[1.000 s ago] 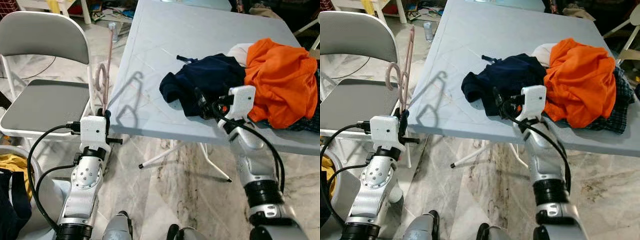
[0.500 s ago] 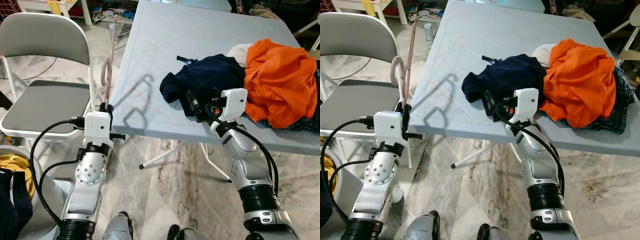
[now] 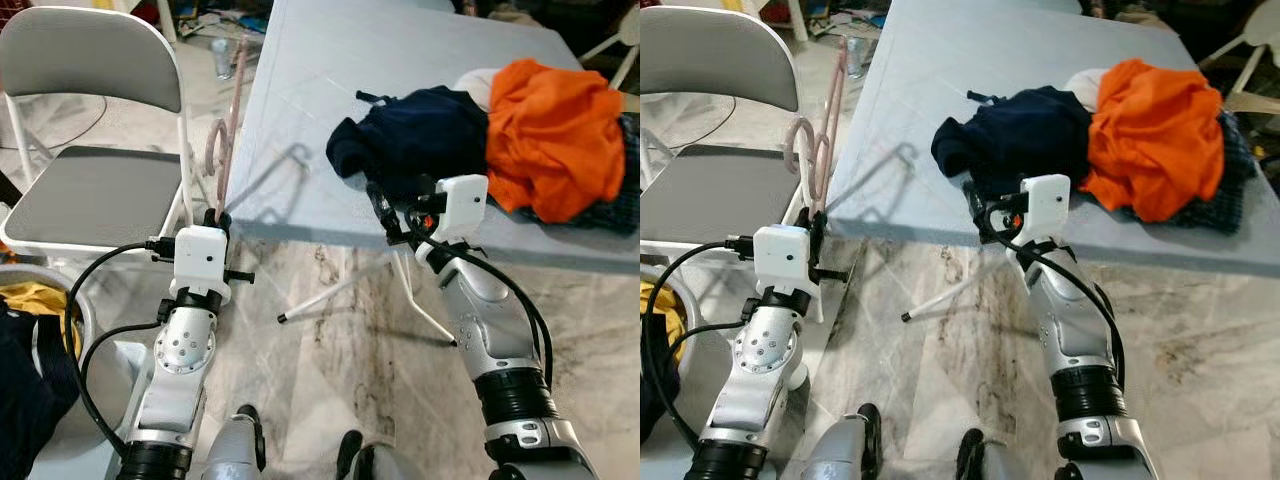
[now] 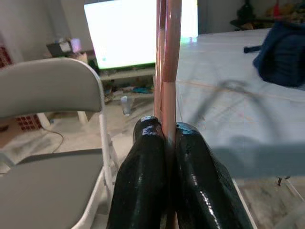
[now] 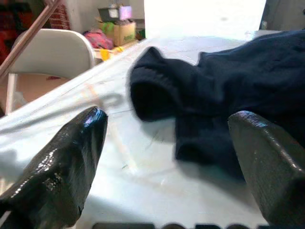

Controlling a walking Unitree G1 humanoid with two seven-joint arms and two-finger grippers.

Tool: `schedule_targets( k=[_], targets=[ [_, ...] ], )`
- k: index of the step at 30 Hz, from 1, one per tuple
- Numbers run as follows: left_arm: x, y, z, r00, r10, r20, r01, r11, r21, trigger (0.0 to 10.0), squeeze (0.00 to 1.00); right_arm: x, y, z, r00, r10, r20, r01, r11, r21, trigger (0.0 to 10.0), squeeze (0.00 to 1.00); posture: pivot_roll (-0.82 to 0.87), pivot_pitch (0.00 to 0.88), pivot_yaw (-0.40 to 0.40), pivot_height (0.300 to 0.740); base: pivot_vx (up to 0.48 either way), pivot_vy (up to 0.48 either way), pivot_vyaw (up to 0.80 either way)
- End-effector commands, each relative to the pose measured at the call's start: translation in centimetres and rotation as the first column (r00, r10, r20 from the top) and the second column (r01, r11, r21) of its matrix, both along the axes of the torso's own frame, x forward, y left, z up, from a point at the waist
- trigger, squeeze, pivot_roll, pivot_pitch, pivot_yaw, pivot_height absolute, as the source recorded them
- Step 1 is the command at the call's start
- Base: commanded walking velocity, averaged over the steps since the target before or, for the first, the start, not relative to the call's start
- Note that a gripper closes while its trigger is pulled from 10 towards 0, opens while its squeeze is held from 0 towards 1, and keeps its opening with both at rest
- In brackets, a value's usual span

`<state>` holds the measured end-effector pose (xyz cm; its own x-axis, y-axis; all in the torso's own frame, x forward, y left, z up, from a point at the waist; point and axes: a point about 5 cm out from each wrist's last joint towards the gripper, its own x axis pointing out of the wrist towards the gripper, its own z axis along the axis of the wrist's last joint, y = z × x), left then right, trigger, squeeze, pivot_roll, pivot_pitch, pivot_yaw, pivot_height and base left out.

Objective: Hang hanger

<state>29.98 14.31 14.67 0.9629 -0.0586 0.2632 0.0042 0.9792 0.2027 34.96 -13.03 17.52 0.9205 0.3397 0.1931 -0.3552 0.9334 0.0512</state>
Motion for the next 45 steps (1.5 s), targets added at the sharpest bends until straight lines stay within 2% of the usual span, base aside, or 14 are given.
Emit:
schedule_targets(
  k=[1, 12, 15, 18, 22, 26, 30, 33, 35, 36, 40, 41, 43, 45],
  targets=[
    [-0.1, -0.4, -0.4, 1.000, -0.019, -0.013, 0.019, 1.000, 0.000, 10.0, 0.00, 0.0, -0.2, 0.4, 1.000, -0.006, 0.011, 0.005, 1.000, 0.006, 10.0, 0.00, 0.20, 0.164, -0.073, 0.740, -0.334, 0.000, 0.00],
    [0.4, -0.5, -0.4, 0.999, -0.032, -0.026, 0.032, 0.999, -0.021, 10.0, 0.00, 0.0, -0.8, 0.4, 0.999, -0.039, 0.006, 0.039, 0.999, 0.000, 10.0, 0.00, 0.18, 0.161, -0.066, 0.740, -0.189, 0.000, 0.00],
    [0.8, -0.3, -0.8, 0.997, -0.037, -0.064, 0.035, 0.998, -0.044, 10.0, 0.00, 0.1, -0.8, 0.4, 0.998, -0.066, 0.023, 0.068, 0.996, -0.060, 10.0, 0.00, 0.18, 0.163, -0.066, 0.740, 0.000, 0.000, 0.00],
    [0.9, -0.4, -1.2, 0.991, -0.094, -0.098, 0.088, 0.994, -0.067, 10.0, 0.00, 0.2, -1.0, 0.5, 0.995, -0.090, 0.052, 0.095, 0.990, -0.105, 10.0, 0.00, 0.18, 0.169, -0.067, 0.740, 0.000, 0.000, 0.00],
    [0.9, -0.3, -1.5, 0.984, -0.139, -0.115, 0.128, 0.987, -0.096, 10.0, 0.00, 0.1, -1.0, 0.5, 0.997, -0.068, 0.040, 0.071, 0.994, -0.077, 10.0, 0.00, 0.18, 0.174, -0.068, 0.740, 0.000, 0.000, 0.00],
    [1.1, 0.0, -2.0, 0.979, -0.145, -0.146, 0.132, 0.987, -0.089, 10.0, 0.00, 0.0, -1.9, 0.5, 0.994, -0.085, 0.074, 0.095, 0.985, -0.145, 10.0, 0.00, 0.17, 0.180, -0.071, 0.740, 0.000, 0.000, 0.00],
    [1.3, 0.0, -2.6, 0.959, -0.198, -0.202, 0.184, 0.979, -0.084, 10.0, 0.00, -0.1, -2.5, 0.5, 0.997, -0.029, 0.064, 0.041, 0.982, -0.186, 10.0, 0.00, 0.17, 0.184, -0.071, 0.740, 0.000, 0.000, 0.00],
    [1.2, 0.1, -3.8, 0.907, -0.288, -0.306, 0.274, 0.958, -0.089, 10.0, 0.00, -0.2, -3.0, 0.8, 0.996, 0.008, 0.091, 0.014, 0.971, -0.237, 10.0, 0.00, 0.17, 0.189, -0.072, 0.740, 0.000, 0.000, 0.00],
    [1.1, 0.1, -4.1, 0.873, -0.351, -0.338, 0.340, 0.936, -0.095, 10.0, 0.00, -0.2, -3.2, 1.0, 0.995, 0.032, 0.099, -0.004, 0.964, -0.265, 10.0, 0.00, 0.17, 0.190, -0.072, 0.740, 0.000, 0.000, 0.00],
    [1.1, 0.5, -4.4, 0.838, -0.395, -0.378, 0.397, 0.915, -0.077, 10.0, 0.00, -0.3, -3.5, 1.1, 0.992, 0.067, 0.103, -0.036, 0.959, -0.280, 10.0, 0.00, 0.17, 0.191, -0.072, 0.740, 0.000, 0.000, 0.00],
    [1.5, 1.4, -4.1, 0.789, -0.454, -0.415, 0.494, 0.870, -0.012, 10.0, 0.00, -0.5, -4.4, 1.1, 0.987, 0.132, 0.092, -0.085, 0.913, -0.400, 10.0, 0.00, 0.17, 0.195, -0.069, 0.740, 0.000, 0.000, 0.00],
    [1.7, 1.8, -3.9, 0.752, -0.485, -0.446, 0.554, 0.832, 0.029, 10.0, 0.00, -0.8, -4.8, 0.9, 0.976, 0.208, 0.061, -0.155, 0.868, -0.471, 10.0, 0.00, 0.17, 0.196, -0.066, 0.740, 0.000, 0.000, 0.00],
    [1.7, 1.9, -3.8, 0.726, -0.508, -0.463, 0.599, 0.798, 0.064, 10.0, 0.00, -1.1, -5.0, 0.8, 0.964, 0.262, 0.033, -0.209, 0.831, -0.515, 10.0, 0.00, 0.17, 0.196, -0.066, 0.740, 0.000, 0.000, 0.00],
    [1.4, 1.7, -3.9, 0.632, -0.573, -0.522, 0.707, 0.702, 0.085, 10.0, 0.00, -1.8, -5.8, 0.3, 0.922, 0.380, -0.069, -0.338, 0.708, -0.620, 10.0, 0.00, 0.16, 0.199, -0.062, 0.740, 0.000, 0.000, 0.00]
  ],
)
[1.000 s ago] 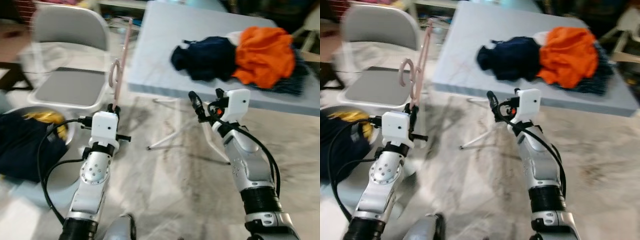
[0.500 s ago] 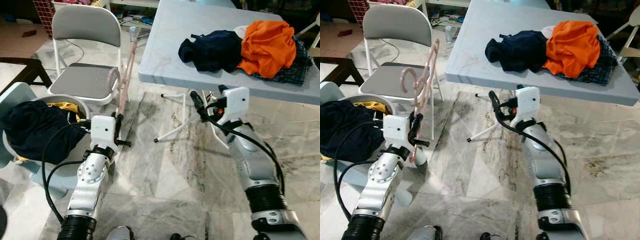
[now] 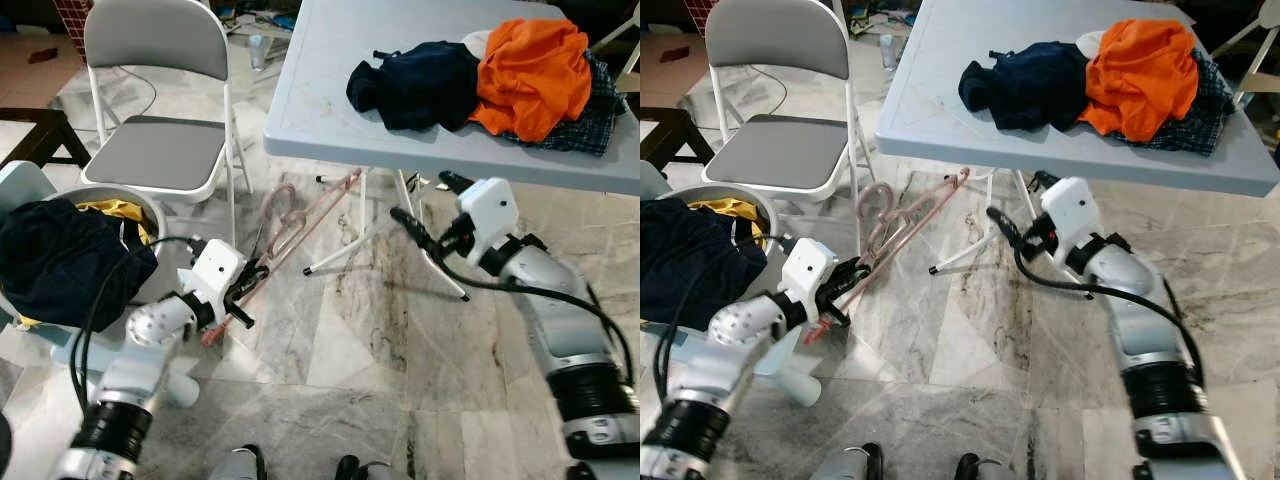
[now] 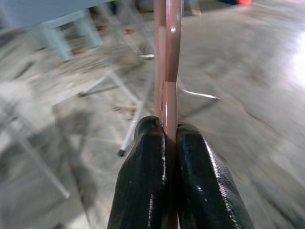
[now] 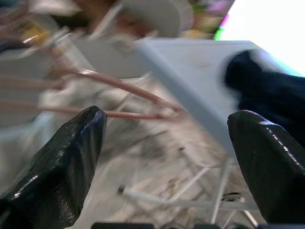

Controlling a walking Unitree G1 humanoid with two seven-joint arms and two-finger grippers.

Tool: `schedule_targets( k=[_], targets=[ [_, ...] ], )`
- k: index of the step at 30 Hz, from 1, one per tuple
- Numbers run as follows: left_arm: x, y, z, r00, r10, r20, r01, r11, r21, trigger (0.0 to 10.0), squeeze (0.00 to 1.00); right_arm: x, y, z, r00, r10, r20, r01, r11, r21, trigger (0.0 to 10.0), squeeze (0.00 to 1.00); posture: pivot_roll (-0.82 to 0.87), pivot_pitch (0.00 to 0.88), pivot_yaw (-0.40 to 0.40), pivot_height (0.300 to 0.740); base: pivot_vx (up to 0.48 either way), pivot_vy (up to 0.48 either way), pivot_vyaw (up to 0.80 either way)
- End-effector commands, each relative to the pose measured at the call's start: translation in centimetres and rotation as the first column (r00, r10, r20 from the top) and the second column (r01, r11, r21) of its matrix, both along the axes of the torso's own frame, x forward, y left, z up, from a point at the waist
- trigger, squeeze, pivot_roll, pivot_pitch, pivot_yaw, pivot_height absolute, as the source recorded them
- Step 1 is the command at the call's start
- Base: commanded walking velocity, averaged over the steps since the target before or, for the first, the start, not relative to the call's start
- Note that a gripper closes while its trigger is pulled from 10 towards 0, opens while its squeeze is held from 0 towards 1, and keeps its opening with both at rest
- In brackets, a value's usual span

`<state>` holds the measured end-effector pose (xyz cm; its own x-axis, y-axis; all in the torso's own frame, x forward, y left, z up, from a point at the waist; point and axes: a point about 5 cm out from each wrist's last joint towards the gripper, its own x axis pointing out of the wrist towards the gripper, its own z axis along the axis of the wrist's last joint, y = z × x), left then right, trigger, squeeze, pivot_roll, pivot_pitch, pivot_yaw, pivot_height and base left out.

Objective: Hang hanger

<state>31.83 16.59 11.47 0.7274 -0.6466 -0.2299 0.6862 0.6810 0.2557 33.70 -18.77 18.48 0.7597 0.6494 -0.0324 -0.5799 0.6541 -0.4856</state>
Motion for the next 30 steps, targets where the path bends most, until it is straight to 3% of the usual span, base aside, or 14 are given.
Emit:
schedule_targets(
  k=[1, 4, 10, 14, 21, 22, 30],
  targets=[
    [-0.5, -0.7, -0.7, 0.991, -0.122, -0.046, 0.124, 0.991, 0.052, 10.0, 0.00, -0.6, -0.3, -0.8, 0.993, 0.100, -0.059, -0.106, 0.988, -0.112, 10.0, 0.00, 0.16, 0.199, -0.061, 0.740, 0.000, 0.000, 0.00],
    [-0.8, -1.0, -1.1, 0.980, -0.192, -0.052, 0.197, 0.976, 0.097, 10.0, 0.00, -0.8, -0.8, -0.8, 0.985, 0.144, -0.097, -0.158, 0.973, -0.167, 10.0, 0.00, 0.16, 0.198, -0.059, 0.740, 0.000, 0.000, 0.00],
    [-2.0, -2.4, -2.0, 0.924, -0.370, -0.097, 0.381, 0.913, 0.144, 10.0, 0.00, -1.0, -0.7, -0.6, 0.944, 0.266, -0.193, -0.310, 0.917, -0.252, 10.0, 0.00, 0.16, 0.203, -0.056, 0.740, 0.000, 0.000, 0.00],
    [-2.1, -2.7, -2.0, 0.912, -0.401, -0.084, 0.410, 0.894, 0.181, 10.0, 0.00, -1.3, -0.2, -0.9, 0.912, 0.325, -0.250, -0.389, 0.879, -0.277, 10.0, 0.00, 0.16, 0.205, -0.053, 0.740, 0.000, 0.000, 0.00],
    [-1.9, -3.1, -1.7, 0.901, -0.427, -0.067, 0.432, 0.881, 0.194, 10.0, 0.00, -1.4, 0.4, -1.9, 0.861, 0.371, -0.348, -0.493, 0.775, -0.394, 10.0, 0.00, 0.16, 0.206, -0.048, 0.740, 0.000, 0.000, 0.00],
    [-1.9, -3.2, -1.8, 0.898, -0.436, -0.066, 0.440, 0.875, 0.202, 10.0, 0.00, -1.0, 0.5, -2.0, 0.863, 0.365, -0.348, -0.495, 0.748, -0.442, 10.0, 0.00, 0.16, 0.205, -0.047, 0.740, 0.000, 0.000, 0.00],
    [-2.0, -3.5, -2.1, 0.891, -0.451, -0.058, 0.452, 0.864, 0.220, 10.0, 0.00, -0.3, 1.7, -2.9, 0.871, 0.358, -0.335, -0.488, 0.706, -0.514, 10.0, 0.00, 0.17, 0.204, -0.053, 0.740, 0.000, 0.000, 0.00]
  ],
)
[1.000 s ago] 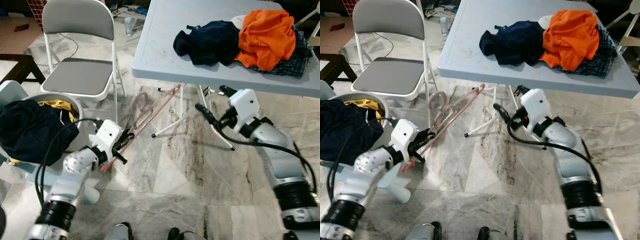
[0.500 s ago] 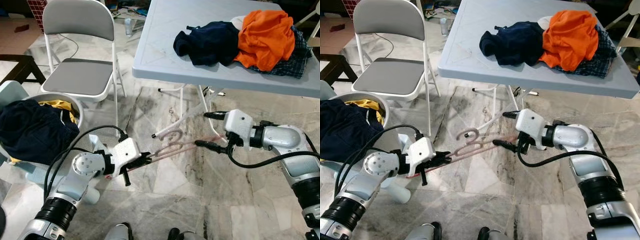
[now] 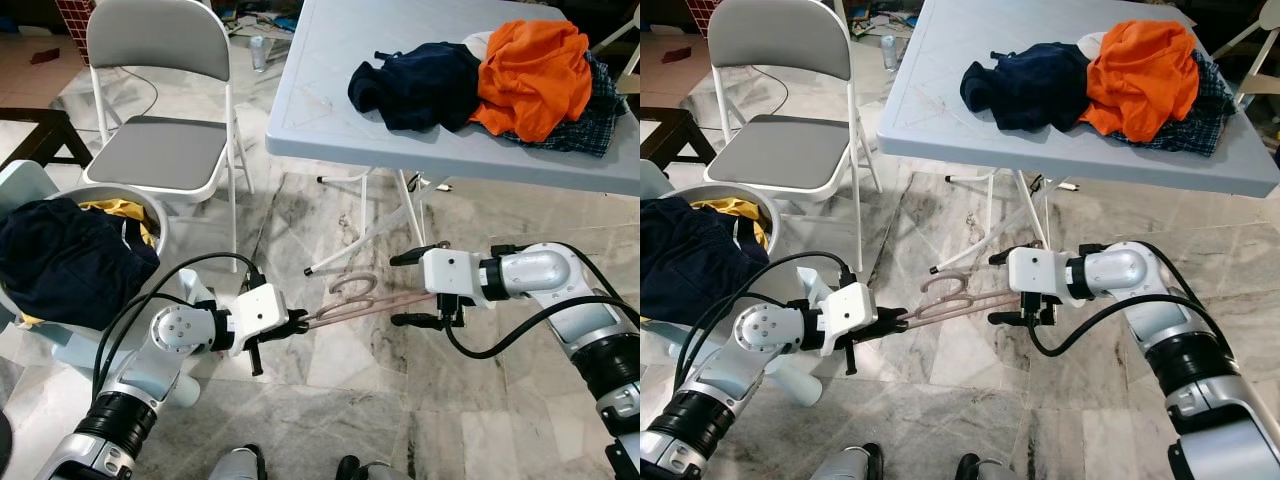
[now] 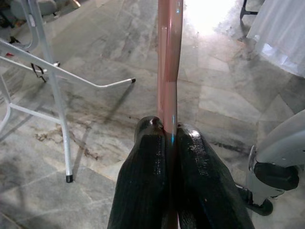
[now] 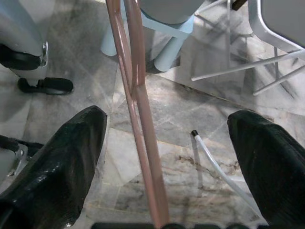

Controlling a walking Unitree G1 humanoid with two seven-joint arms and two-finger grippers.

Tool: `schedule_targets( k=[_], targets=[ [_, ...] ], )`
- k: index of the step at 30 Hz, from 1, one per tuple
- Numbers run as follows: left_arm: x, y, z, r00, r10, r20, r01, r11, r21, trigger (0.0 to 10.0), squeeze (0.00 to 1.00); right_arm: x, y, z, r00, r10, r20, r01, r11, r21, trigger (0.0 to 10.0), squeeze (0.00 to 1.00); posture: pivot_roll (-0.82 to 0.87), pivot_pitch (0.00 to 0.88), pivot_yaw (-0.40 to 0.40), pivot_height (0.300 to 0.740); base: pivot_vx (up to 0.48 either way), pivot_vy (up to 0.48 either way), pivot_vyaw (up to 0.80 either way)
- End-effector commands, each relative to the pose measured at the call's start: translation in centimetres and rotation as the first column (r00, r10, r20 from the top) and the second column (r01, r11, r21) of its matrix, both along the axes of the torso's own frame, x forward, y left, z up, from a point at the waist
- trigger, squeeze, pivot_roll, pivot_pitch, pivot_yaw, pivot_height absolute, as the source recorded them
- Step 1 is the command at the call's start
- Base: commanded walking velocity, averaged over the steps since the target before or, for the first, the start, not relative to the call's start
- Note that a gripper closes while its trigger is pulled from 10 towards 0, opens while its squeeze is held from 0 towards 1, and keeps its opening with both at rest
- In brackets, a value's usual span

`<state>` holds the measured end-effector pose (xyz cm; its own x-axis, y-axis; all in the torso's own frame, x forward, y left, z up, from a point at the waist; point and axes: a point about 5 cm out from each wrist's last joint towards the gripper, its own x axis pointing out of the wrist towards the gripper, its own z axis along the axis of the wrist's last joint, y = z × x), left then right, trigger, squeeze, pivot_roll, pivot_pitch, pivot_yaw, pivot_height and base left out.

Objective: Hang hanger

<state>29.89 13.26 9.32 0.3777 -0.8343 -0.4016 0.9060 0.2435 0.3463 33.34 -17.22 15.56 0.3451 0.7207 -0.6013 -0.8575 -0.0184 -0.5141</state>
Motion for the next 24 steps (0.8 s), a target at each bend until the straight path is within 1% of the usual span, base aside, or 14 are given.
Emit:
schedule_targets(
  k=[1, 3, 5, 6, 7, 8, 9, 11, 15, 18, 24],
  targets=[
    [0.0, -0.3, 0.0, 1.000, -0.019, 0.014, 0.019, 1.000, 0.013, 10.0, 0.00, 0.2, 0.4, -0.3, 1.000, 0.006, 0.014, -0.005, 1.000, -0.027, 10.0, 0.00, 0.17, 0.203, -0.055, 0.740, 0.000, 0.000, 0.00],
    [0.0, -0.4, -0.1, 1.000, -0.019, 0.017, 0.019, 1.000, 0.013, 10.0, 0.00, 0.4, 0.3, -0.9, 1.000, -0.012, 0.014, 0.013, 0.999, -0.049, 10.0, 0.00, 0.17, 0.202, -0.057, 0.740, 0.000, 0.000, 0.00],
    [0.0, -0.5, -0.2, 1.000, -0.020, 0.023, 0.020, 1.000, 0.019, 10.0, 0.00, 0.6, -0.1, -1.8, 0.999, -0.052, 0.007, 0.052, 0.996, -0.070, 10.0, 0.00, 0.17, 0.201, -0.059, 0.740, 0.000, 0.000, 0.00],
    [0.0, -0.5, -0.2, 1.000, -0.019, 0.025, 0.019, 1.000, 0.020, 10.0, 0.00, 0.6, -0.1, -1.9, 0.998, -0.064, 0.003, 0.064, 0.995, -0.071, 6.7, 0.00, 0.17, 0.201, -0.059, 0.740, 0.000, 0.000, 0.00],
    [0.0, -0.4, -0.2, 1.000, -0.019, 0.025, 0.018, 1.000, 0.021, 10.0, 0.00, 0.7, -0.2, -2.1, 0.997, -0.075, 0.000, 0.074, 0.995, -0.071, 4.3, 0.00, 0.17, 0.201, -0.059, 0.740, 0.000, 0.000, 0.00],
    [0.0, -0.4, -0.2, 0.999, -0.019, 0.026, 0.018, 1.000, 0.023, 10.0, 0.00, 0.7, -0.3, -2.3, 0.996, -0.086, -0.004, 0.085, 0.994, -0.070, 2.9, 0.00, 0.17, 0.201, -0.058, 0.740, 0.000, 0.000, 0.00],
    [0.0, -0.4, -0.3, 0.999, -0.019, 0.027, 0.018, 1.000, 0.026, 10.0, 0.00, 0.7, -0.4, -2.4, 0.996, -0.089, -0.004, 0.089, 0.994, -0.071, 0.0, 0.00, 0.17, 0.201, -0.058, 0.740, 0.000, 0.000, 0.00],
    [0.0, -0.4, -0.3, 0.999, -0.019, 0.029, 0.018, 0.999, 0.031, 10.0, 0.00, 0.7, -0.5, -2.5, 0.995, -0.097, 0.001, 0.097, 0.993, -0.072, 0.0, 0.00, 0.17, 0.202, -0.058, 0.740, 0.000, 0.000, 0.00],
    [0.0, -0.3, -0.5, 0.999, -0.025, 0.030, 0.024, 0.999, 0.048, 10.0, 0.00, 1.1, -1.4, -2.8, 0.991, -0.131, 0.027, 0.133, 0.985, -0.112, 0.0, 0.00, 0.16, 0.201, -0.056, 0.740, 0.000, 0.000, 0.00],
    [0.0, -0.3, -0.7, 0.999, -0.024, 0.029, 0.023, 0.998, 0.053, 10.0, 0.00, 1.2, -1.4, -2.9, 0.989, -0.145, 0.022, 0.146, 0.984, -0.101, 0.0, 0.00, 0.16, 0.201, -0.058, 0.740, 0.000, 0.000, 0.00],
    [0.1, -0.2, -0.9, 0.999, -0.021, 0.032, 0.019, 0.998, 0.063, 10.0, 0.00, 1.0, -1.0, -3.5, 0.990, -0.139, 0.011, 0.140, 0.985, -0.098, 0.0, 0.00, 0.16, 0.201, -0.058, 0.740, 0.000, 0.000, 0.00]
  ],
)
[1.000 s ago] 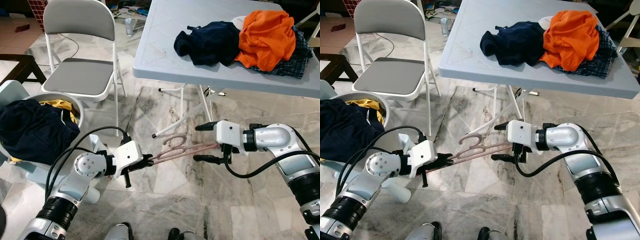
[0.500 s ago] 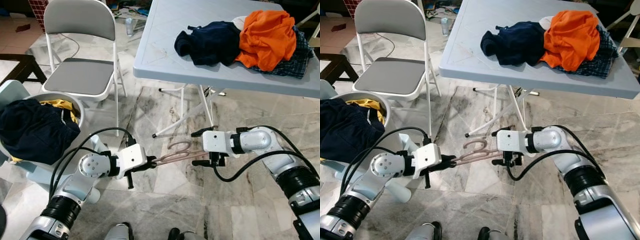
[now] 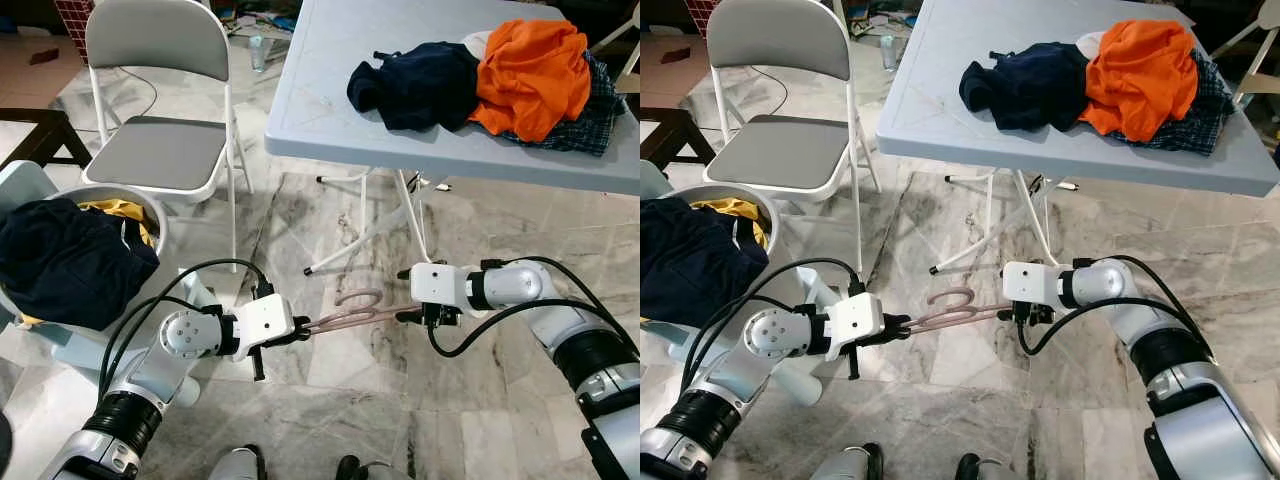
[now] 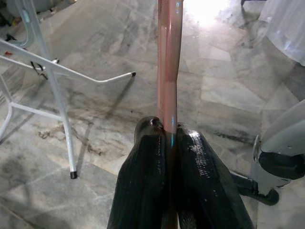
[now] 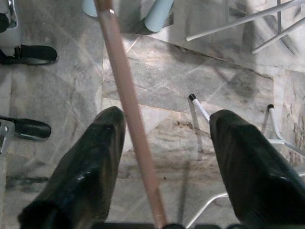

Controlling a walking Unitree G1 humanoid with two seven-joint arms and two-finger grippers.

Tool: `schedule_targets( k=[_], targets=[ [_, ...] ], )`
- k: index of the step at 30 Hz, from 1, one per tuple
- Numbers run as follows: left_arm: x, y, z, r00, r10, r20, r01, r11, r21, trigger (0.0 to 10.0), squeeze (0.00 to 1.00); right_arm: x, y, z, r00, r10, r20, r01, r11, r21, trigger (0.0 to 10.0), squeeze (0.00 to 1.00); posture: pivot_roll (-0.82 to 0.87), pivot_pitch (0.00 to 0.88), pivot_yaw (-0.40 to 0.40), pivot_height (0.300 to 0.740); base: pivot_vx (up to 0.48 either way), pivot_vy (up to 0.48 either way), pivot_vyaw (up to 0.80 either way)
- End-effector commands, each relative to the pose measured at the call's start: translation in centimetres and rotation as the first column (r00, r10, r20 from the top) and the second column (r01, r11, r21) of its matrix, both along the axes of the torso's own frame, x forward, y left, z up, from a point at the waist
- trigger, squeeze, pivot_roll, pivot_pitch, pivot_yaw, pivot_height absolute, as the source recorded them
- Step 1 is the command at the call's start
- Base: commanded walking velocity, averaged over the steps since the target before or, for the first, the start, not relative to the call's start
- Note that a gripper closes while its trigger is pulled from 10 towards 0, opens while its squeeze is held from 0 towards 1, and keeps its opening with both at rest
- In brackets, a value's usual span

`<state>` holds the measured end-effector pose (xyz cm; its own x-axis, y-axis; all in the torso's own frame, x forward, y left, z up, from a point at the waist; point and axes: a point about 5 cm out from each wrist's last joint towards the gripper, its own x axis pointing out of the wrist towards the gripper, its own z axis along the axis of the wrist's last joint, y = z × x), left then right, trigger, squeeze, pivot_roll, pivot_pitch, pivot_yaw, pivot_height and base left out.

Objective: Hang hanger

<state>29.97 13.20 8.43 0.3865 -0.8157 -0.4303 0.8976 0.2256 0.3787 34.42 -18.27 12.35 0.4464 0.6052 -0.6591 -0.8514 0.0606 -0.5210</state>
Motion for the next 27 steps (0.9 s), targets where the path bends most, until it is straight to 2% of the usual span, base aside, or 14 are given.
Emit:
schedule_targets(
  k=[1, 5, 13, 27],
  targets=[
    [0.0, -0.2, -0.1, 1.000, -0.018, 0.008, 0.018, 1.000, 0.018, 10.0, 0.00, -0.2, 0.1, -0.5, 1.000, 0.012, -0.018, -0.012, 1.000, -0.006, 0.0, 0.00, 0.16, 0.201, -0.057, 0.740, 0.000, 0.000, 0.00],
    [0.0, -0.2, -0.2, 1.000, -0.019, 0.009, 0.019, 1.000, 0.020, 10.0, 0.00, -0.8, 0.0, -1.2, 0.997, 0.039, -0.072, -0.040, 0.999, -0.022, 0.0, 0.00, 0.16, 0.203, -0.057, 0.740, 0.000, 0.000, 0.00],
    [0.1, -0.4, -0.3, 1.000, -0.021, 0.011, 0.021, 1.000, 0.020, 10.0, 0.00, -1.1, -0.3, -2.0, 0.996, 0.027, -0.082, -0.031, 0.998, -0.046, 0.0, 0.00, 0.16, 0.203, -0.057, 0.740, 0.000, 0.000, 0.00],
    [0.1, -0.6, -0.5, 1.000, -0.020, 0.011, 0.020, 1.000, 0.018, 10.0, 0.00, -1.2, 0.1, -3.1, 0.997, -0.036, -0.074, 0.037, 0.999, 0.011, 0.0, 0.00, 0.15, 0.204, -0.061, 0.740, 0.000, 0.000, 0.00]
  ],
)
